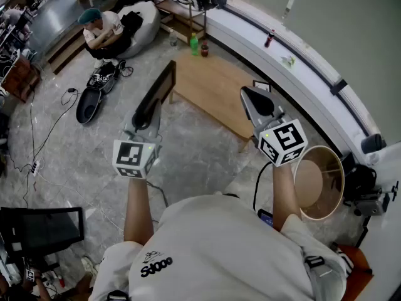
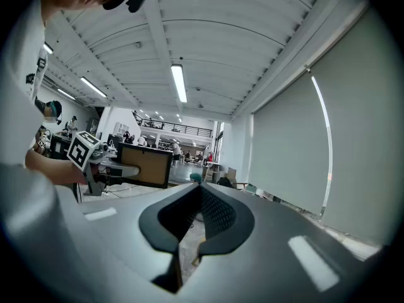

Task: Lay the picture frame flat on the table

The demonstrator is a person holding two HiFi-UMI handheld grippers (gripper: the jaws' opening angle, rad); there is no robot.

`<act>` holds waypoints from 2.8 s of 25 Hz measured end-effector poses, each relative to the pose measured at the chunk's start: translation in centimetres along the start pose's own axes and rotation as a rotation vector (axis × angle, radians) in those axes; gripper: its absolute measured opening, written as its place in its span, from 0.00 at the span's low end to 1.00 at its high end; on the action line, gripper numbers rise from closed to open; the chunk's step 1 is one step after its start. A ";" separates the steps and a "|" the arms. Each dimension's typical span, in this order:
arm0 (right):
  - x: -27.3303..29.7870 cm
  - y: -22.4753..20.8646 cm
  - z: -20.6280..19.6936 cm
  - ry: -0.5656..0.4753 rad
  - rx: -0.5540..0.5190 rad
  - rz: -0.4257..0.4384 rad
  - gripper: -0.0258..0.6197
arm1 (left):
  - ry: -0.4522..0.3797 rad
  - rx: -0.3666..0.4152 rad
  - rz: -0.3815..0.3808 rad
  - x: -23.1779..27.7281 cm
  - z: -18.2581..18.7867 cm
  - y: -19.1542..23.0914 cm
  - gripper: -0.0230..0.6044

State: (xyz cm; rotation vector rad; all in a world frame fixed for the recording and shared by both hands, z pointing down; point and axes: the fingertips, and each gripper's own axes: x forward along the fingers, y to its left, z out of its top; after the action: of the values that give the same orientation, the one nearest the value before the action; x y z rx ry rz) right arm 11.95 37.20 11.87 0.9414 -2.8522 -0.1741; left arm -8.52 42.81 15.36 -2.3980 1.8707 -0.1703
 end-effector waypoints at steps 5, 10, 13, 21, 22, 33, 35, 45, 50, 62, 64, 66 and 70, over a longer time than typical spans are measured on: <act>0.4 1.1 0.5 -0.015 0.029 -0.007 0.04 | -0.009 0.011 -0.004 -1.0 0.2 1.1 0.07; 0.4 2.2 -0.1 -0.005 0.053 -0.027 0.04 | 0.007 0.005 -0.012 -1.7 -1.2 1.9 0.07; 0.8 2.8 -0.6 0.001 0.065 -0.044 0.04 | 0.021 0.006 -0.035 -1.7 -2.1 2.3 0.07; 4.8 1.0 -2.1 0.002 0.092 -0.047 0.04 | 0.050 0.022 -0.049 1.7 -3.5 4.6 0.07; 5.4 0.4 -2.3 0.002 0.090 -0.045 0.04 | 0.050 0.022 -0.046 2.5 -3.5 4.8 0.07; 11.6 -9.9 -2.9 -0.009 0.100 -0.032 0.04 | 0.054 0.038 -0.018 13.5 -2.7 7.3 0.07; 13.1 -11.8 -2.7 -0.012 0.105 -0.025 0.04 | 0.062 0.036 -0.012 15.4 -2.6 7.8 0.07; 17.6 -18.6 -2.6 0.003 0.117 0.016 0.04 | 0.087 0.021 0.002 23.8 -2.2 9.0 0.07; 19.2 -21.9 -3.8 0.026 0.122 0.034 0.04 | 0.111 0.015 0.019 27.3 -3.0 9.0 0.07; 21.5 -27.5 -7.0 0.058 0.138 0.108 0.04 | 0.164 0.005 0.053 33.8 -4.8 7.2 0.07; 21.7 -28.3 -7.6 0.061 0.143 0.115 0.04 | 0.176 0.002 0.055 34.5 -5.2 6.6 0.07; 22.2 -29.0 -8.1 0.066 0.148 0.116 0.04 | 0.188 -0.001 0.050 35.2 -5.7 6.3 0.07; 22.9 -29.4 -9.5 0.080 0.182 0.113 0.04 | 0.242 -0.009 0.036 36.1 -8.0 6.3 0.07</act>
State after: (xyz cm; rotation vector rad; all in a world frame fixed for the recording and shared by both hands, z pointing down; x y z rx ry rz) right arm 12.44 -0.64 18.87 0.7945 -2.8737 0.1335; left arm -6.98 6.19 23.43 -2.4427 2.0132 -0.4693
